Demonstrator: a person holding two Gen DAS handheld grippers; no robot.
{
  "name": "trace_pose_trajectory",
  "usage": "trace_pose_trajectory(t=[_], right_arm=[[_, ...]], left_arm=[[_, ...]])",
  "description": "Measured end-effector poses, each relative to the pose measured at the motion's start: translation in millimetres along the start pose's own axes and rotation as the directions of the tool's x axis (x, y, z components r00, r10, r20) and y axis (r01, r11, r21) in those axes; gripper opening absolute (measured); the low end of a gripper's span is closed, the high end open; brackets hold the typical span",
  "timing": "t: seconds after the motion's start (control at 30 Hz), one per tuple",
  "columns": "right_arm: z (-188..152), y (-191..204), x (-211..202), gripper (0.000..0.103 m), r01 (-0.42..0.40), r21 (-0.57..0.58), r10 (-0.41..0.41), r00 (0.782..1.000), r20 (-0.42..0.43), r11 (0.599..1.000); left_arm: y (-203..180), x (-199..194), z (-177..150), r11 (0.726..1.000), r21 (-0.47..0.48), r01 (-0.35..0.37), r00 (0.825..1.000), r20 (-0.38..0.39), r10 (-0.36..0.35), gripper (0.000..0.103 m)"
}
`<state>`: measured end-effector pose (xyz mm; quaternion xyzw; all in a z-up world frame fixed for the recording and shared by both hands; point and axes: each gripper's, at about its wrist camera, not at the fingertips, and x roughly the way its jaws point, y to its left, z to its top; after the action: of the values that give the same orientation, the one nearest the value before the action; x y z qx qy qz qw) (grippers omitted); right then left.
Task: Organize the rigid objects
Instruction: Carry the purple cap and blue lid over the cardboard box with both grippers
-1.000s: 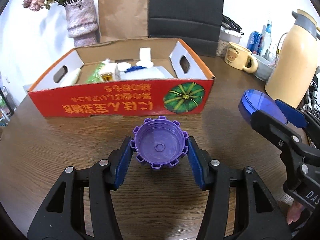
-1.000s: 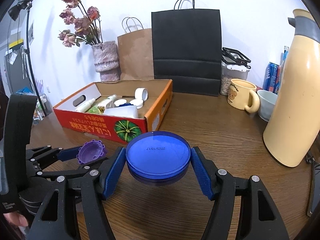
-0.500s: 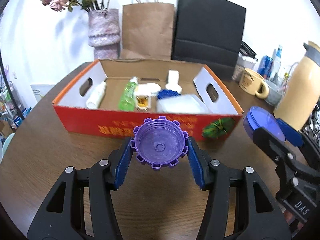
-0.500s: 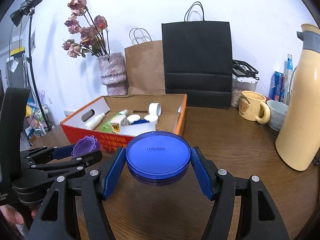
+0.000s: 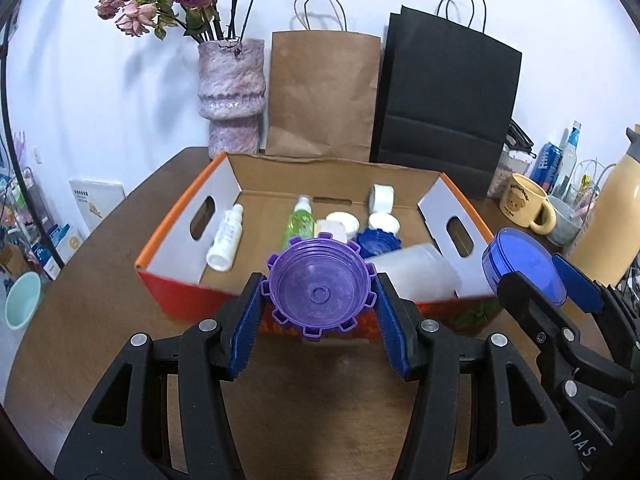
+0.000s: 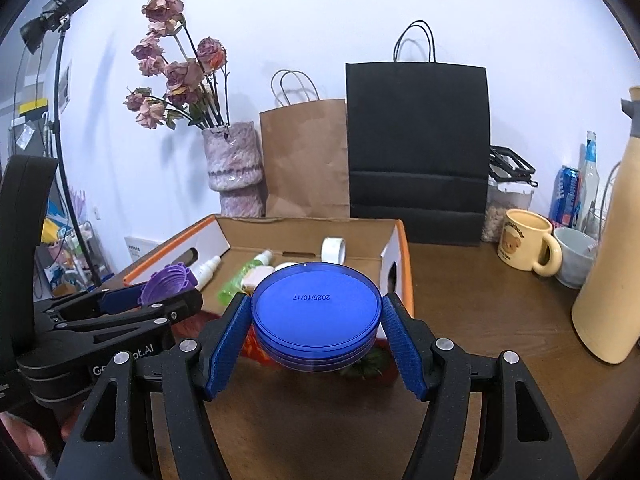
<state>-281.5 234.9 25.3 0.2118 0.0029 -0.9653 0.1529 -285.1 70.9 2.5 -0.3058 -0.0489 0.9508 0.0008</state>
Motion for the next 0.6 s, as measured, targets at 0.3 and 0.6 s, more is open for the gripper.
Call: trace_pose_trajectory(t=[0.3,0.6], right_arm=[[13.5,8.9,23.3,0.071,0.017,0.019,-0.017,1.0,0.009,1.0],[26.3,15.5,44.3,0.071,0.022,0.024,-0.023,1.0,0.007,0.999]], left_arm=[[17.8,11.2,23.6,1.0,-0.011,-0.017,1.0,0.024,0.018,0.05],[27.4,23.0,41.7,1.0,-0.015,-0.023,0.999,0.039,0.024,0.05]])
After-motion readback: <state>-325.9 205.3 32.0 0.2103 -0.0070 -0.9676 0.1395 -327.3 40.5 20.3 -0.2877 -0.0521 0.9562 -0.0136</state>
